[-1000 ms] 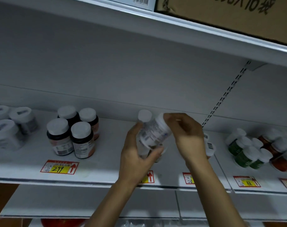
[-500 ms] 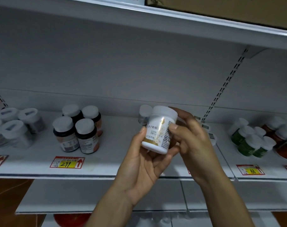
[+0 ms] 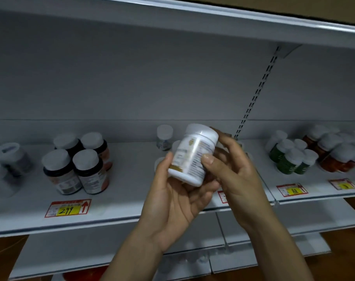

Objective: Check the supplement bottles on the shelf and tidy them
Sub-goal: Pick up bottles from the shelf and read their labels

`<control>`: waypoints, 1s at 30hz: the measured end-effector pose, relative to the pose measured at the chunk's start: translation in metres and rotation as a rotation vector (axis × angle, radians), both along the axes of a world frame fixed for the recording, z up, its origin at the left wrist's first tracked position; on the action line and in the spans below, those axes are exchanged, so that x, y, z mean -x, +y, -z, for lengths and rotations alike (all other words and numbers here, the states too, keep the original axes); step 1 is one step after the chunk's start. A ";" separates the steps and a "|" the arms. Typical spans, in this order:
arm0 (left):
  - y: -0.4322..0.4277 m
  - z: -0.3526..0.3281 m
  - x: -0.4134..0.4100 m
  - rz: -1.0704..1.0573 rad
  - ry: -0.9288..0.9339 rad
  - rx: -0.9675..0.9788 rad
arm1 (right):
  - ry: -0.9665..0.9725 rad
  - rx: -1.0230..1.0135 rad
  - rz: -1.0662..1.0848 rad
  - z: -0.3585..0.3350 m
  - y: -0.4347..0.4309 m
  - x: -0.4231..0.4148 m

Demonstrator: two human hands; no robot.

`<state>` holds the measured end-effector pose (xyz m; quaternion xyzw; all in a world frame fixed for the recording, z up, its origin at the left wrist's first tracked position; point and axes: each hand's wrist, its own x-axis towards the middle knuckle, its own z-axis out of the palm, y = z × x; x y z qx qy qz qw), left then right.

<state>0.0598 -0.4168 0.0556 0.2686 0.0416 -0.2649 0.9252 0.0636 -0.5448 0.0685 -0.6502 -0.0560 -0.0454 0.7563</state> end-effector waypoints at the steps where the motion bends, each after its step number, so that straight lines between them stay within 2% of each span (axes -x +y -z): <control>1: -0.001 0.001 0.000 0.051 0.022 0.025 | 0.008 0.005 0.002 0.001 0.000 0.002; 6: -0.007 0.012 -0.001 0.139 0.036 0.017 | 0.032 0.044 0.058 0.002 -0.003 0.010; 9: -0.007 0.010 0.000 0.120 -0.001 -0.003 | 0.052 0.026 0.051 0.001 -0.006 0.008; 13: -0.013 0.006 -0.003 -0.211 -0.105 -0.156 | 0.014 -0.028 0.153 0.000 -0.002 0.002; 17: -0.017 0.000 -0.003 -0.506 -0.189 -0.293 | -0.138 0.042 0.257 -0.004 0.006 0.007; 21: -0.022 -0.003 -0.001 -0.592 -0.307 -0.406 | -0.228 0.160 0.220 -0.002 0.012 0.015; 23: -0.027 -0.002 0.001 -0.617 -0.352 -0.430 | -0.231 0.156 0.216 0.000 0.011 0.017; 30: -0.045 0.007 0.012 -0.774 -0.611 -0.689 | -0.100 -0.072 0.203 -0.005 -0.002 0.010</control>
